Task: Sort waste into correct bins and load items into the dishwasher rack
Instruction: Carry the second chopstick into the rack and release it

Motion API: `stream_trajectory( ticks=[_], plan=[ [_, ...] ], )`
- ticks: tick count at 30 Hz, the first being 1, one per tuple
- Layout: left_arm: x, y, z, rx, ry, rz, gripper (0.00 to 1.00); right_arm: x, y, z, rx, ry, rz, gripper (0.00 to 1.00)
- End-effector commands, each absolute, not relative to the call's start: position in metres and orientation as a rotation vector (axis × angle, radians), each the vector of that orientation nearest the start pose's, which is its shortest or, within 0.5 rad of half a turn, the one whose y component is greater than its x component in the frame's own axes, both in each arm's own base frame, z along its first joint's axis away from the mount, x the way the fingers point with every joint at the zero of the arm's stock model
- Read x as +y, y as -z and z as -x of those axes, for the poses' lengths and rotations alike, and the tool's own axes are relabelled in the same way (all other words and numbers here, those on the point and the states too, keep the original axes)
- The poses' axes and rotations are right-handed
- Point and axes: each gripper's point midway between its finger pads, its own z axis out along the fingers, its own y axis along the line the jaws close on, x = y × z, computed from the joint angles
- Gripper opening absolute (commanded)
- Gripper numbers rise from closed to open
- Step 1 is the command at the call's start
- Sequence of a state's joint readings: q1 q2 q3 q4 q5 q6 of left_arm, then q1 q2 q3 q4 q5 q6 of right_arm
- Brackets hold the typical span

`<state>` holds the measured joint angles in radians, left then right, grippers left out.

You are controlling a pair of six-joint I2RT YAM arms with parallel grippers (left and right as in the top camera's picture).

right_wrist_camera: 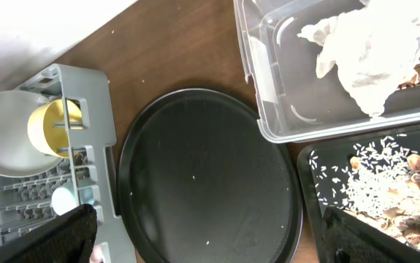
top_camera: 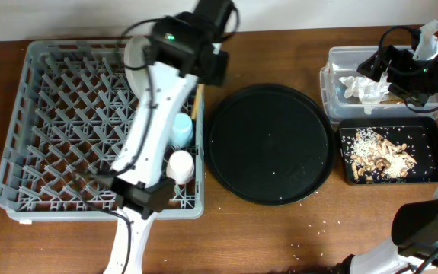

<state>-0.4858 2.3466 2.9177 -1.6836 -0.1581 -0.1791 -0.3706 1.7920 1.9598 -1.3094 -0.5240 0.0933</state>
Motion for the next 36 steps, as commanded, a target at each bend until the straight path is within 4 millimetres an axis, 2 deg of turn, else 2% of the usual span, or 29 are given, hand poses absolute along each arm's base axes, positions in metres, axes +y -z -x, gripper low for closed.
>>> stream_trajectory(
  ticks=[1,4,6,8,10,12,15,17,23,29,34,35,36],
  plan=[
    [-0.170,-0.313,-0.444,2.523,-0.009,-0.288,0.00,-0.067,-0.279,-0.404,2.527,-0.585,-0.424,0.99],
    [-0.153,-0.338,-0.434,2.480,-0.013,-0.281,0.00,-0.067,-0.279,-0.404,2.527,-0.585,-0.423,0.98],
    [-0.136,-0.348,-0.421,2.485,-0.055,-0.261,0.00,-0.067,-0.279,-0.405,2.527,-0.585,-0.423,0.98],
    [-0.116,-0.346,-0.410,2.519,-0.131,-0.210,0.00,-0.067,-0.279,-0.405,2.527,-0.584,-0.423,0.98],
    [-0.099,-0.335,-0.397,2.580,-0.181,-0.126,0.00,-0.067,-0.279,-0.404,2.527,-0.585,-0.423,0.98],
    [-0.086,-0.310,-0.385,2.681,-0.227,-0.084,0.00,-0.067,-0.279,-0.404,2.527,-0.585,-0.424,0.98],
    [-0.064,-0.251,-0.364,2.886,-0.333,0.003,0.00,-0.067,-0.279,-0.404,2.527,-0.585,-0.423,0.99],
    [-0.055,-0.222,-0.354,2.979,-0.388,0.029,0.00,-0.067,-0.279,-0.404,2.527,-0.585,-0.423,0.98],
    [-0.054,-0.156,-0.340,3.108,-0.419,0.018,0.00,-0.067,-0.279,-0.404,2.527,-0.585,-0.424,0.99],
    [-0.052,-0.114,-0.330,3.156,-0.439,0.016,0.00,-0.067,-0.279,-0.404,2.527,-0.585,-0.423,0.98],
    [-0.052,-0.092,-0.329,3.154,-0.437,0.016,0.01,-0.067,-0.279,-0.404,2.527,-0.585,-0.423,0.99],
    [-0.052,-0.090,-0.329,3.154,-0.437,0.016,0.01,-0.067,-0.279,-0.404,2.527,-0.585,-0.423,0.99],
    [-0.052,-0.089,-0.329,3.154,-0.437,0.015,0.08,-0.067,-0.279,-0.404,2.527,-0.585,-0.423,0.99]
  ],
)
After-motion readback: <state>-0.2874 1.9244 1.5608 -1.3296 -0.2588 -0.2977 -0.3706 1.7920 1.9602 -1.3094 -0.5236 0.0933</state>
